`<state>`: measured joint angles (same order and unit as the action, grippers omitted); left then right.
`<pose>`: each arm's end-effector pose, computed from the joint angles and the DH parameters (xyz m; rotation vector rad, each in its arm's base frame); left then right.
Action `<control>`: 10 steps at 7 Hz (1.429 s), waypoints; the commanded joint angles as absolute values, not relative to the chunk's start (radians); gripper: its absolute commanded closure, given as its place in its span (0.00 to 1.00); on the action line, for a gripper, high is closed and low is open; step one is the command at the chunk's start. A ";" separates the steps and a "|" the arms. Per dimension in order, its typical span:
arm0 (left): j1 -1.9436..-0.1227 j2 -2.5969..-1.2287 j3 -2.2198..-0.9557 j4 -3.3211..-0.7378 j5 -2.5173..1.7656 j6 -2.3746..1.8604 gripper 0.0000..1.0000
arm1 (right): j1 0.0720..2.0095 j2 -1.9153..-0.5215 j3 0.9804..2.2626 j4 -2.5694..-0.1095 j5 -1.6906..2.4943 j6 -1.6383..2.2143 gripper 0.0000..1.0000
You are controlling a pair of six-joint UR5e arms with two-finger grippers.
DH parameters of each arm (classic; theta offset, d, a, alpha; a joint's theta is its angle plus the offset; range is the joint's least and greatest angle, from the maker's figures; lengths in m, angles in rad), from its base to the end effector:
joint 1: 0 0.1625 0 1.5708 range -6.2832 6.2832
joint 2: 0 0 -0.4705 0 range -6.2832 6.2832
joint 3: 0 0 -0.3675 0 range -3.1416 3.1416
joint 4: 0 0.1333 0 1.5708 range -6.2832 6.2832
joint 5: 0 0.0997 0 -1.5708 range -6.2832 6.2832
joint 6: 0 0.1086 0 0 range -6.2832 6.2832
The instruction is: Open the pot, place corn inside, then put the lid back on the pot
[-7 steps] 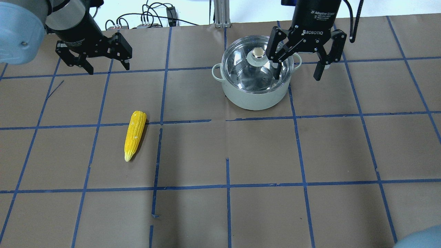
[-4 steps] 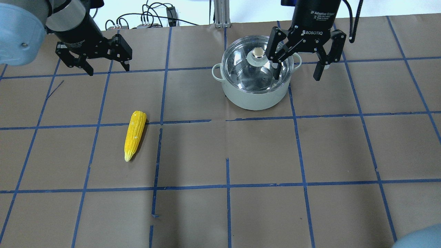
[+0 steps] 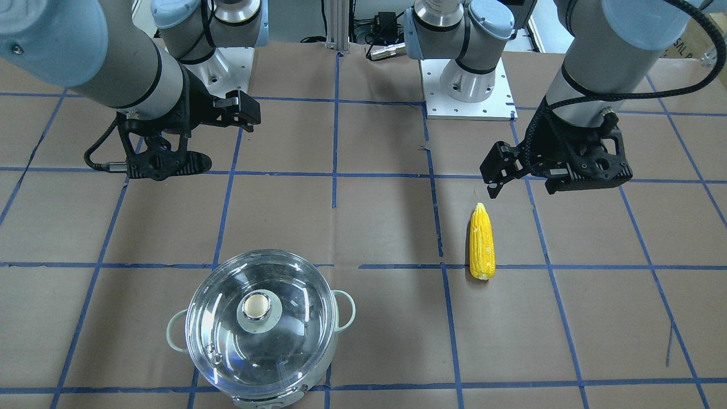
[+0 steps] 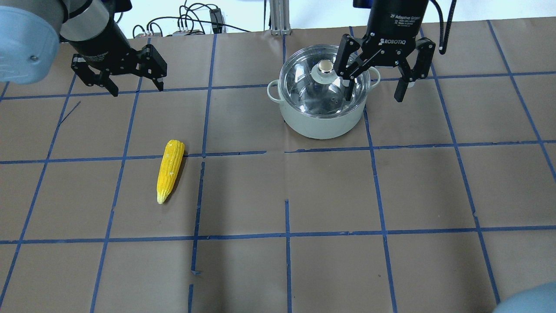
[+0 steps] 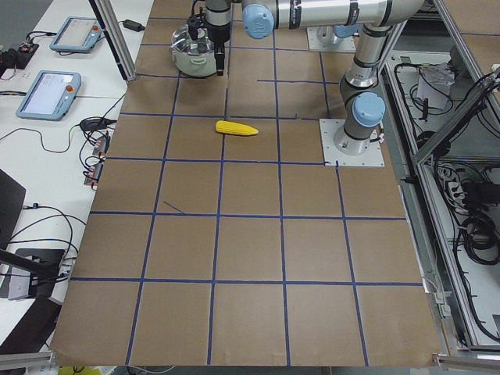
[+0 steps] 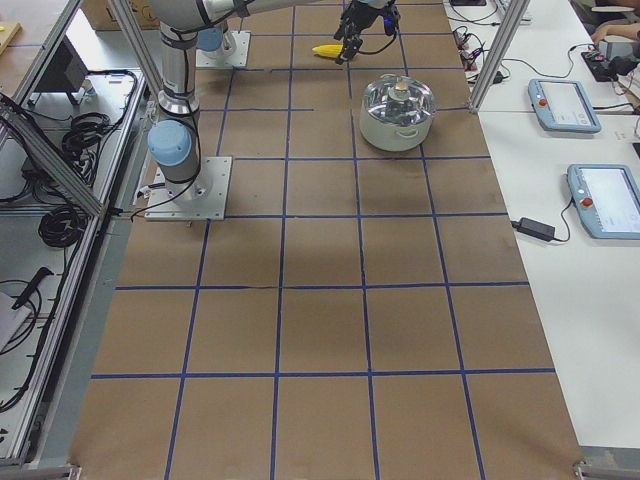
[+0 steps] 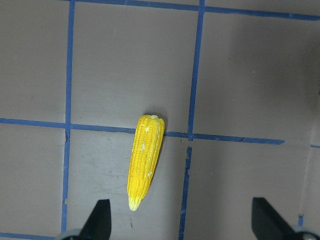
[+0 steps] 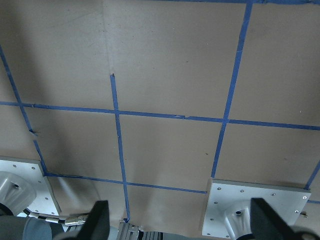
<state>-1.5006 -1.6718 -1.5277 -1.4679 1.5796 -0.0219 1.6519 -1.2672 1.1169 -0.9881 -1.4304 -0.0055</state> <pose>-0.0956 -0.5268 0.5053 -0.1444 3.1276 -0.0701 0.1925 -0.5356 0.5271 -0.0821 2.9478 0.6550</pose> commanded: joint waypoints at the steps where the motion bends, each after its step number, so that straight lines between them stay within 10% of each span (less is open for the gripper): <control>1: -1.500 -1.674 -1.529 -1.466 1.578 -0.021 0.00 | 1.651 -1.264 1.117 -1.166 -1.539 -0.009 0.00; 10: -1.500 -1.677 -1.532 -1.473 1.580 -0.028 0.00 | 1.690 -1.134 1.175 -1.615 -1.555 0.006 0.01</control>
